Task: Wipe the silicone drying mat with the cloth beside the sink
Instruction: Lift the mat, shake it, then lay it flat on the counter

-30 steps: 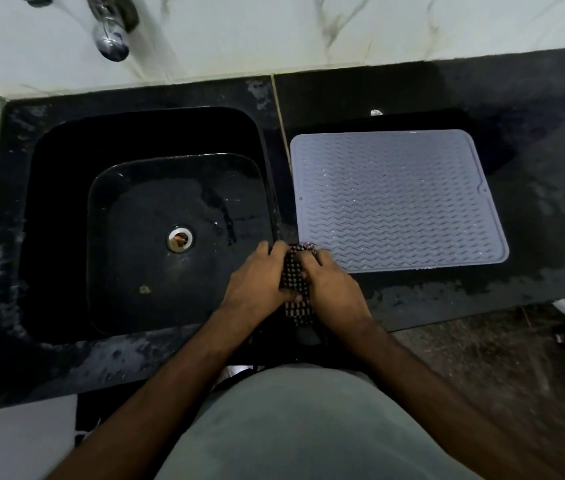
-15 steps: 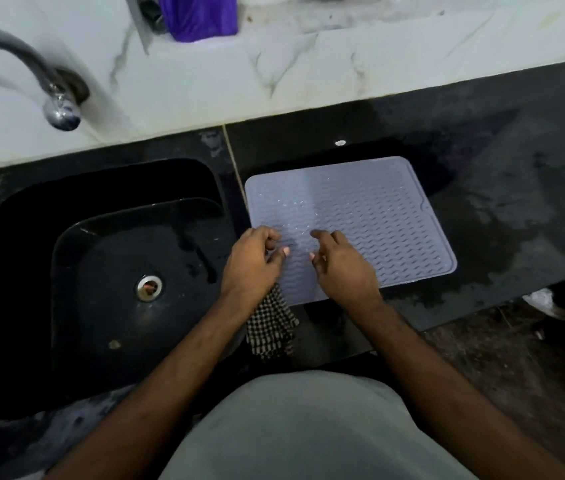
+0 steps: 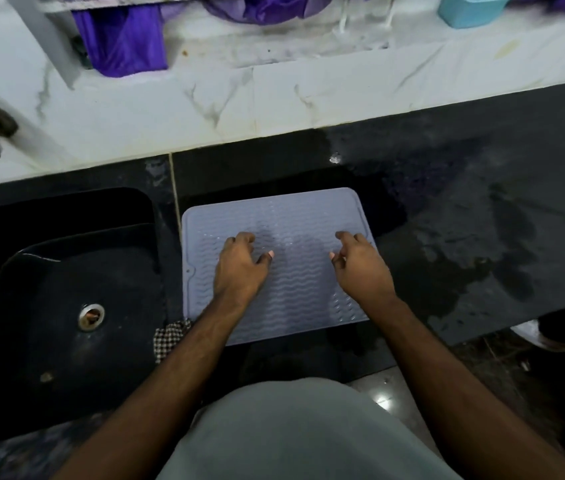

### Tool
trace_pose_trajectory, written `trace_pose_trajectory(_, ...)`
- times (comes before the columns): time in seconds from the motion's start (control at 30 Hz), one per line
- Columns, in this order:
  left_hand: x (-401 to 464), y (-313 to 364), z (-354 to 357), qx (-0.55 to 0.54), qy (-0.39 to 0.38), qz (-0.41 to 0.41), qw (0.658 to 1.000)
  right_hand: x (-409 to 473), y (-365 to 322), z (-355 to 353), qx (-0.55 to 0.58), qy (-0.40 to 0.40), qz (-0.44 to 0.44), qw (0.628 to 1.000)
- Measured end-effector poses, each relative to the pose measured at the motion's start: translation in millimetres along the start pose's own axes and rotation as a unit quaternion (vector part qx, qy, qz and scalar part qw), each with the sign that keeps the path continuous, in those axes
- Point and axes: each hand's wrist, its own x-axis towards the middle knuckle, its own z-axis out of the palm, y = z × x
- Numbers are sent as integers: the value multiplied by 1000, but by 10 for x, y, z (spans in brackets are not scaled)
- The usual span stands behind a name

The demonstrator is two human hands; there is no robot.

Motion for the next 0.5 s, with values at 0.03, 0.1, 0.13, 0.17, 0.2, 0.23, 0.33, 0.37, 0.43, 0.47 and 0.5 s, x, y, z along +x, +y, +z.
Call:
trace_pose_trajectory(0.03,8,22,53,-1,3,-8,1000,35,106,-30,-3,-3,7,1000)
trace_pose_trajectory(0.1,26,22,117,2,14,-22,1000,92,282,-89,-11,-12,31,999)
trace_pose_trajectory(0.13,34,12,136,13,23,-29,999,119,364,-116,-14,-17,43,999)
trace_pose_trajectory(0.17,40,-4,147,31,35,-33,998,147,440,-136,-16,-19,55,998)
trace_pose_trajectory(0.2,42,-32,149,53,52,-36,997,174,506,-150,-15,-21,65,998)
trace_pose_trajectory(0.23,36,-65,133,78,70,-40,994,192,554,-146,-12,-22,73,997)
trace_pose_trajectory(0.33,0,-112,68,152,126,-58,979,267,626,-136,-5,-33,76,997)
trace_pose_trajectory(0.37,-13,-120,46,182,137,-64,972,289,624,-128,-12,-34,77,996)
trace_pose_trajectory(0.43,-24,-143,33,235,144,-87,957,320,592,-118,-18,-33,82,996)
trace_pose_trajectory(0.47,-25,-157,40,248,139,-105,953,332,574,-113,-11,-32,89,995)
trace_pose_trajectory(0.5,-25,-170,51,253,128,-125,951,343,554,-108,1,-33,96,995)
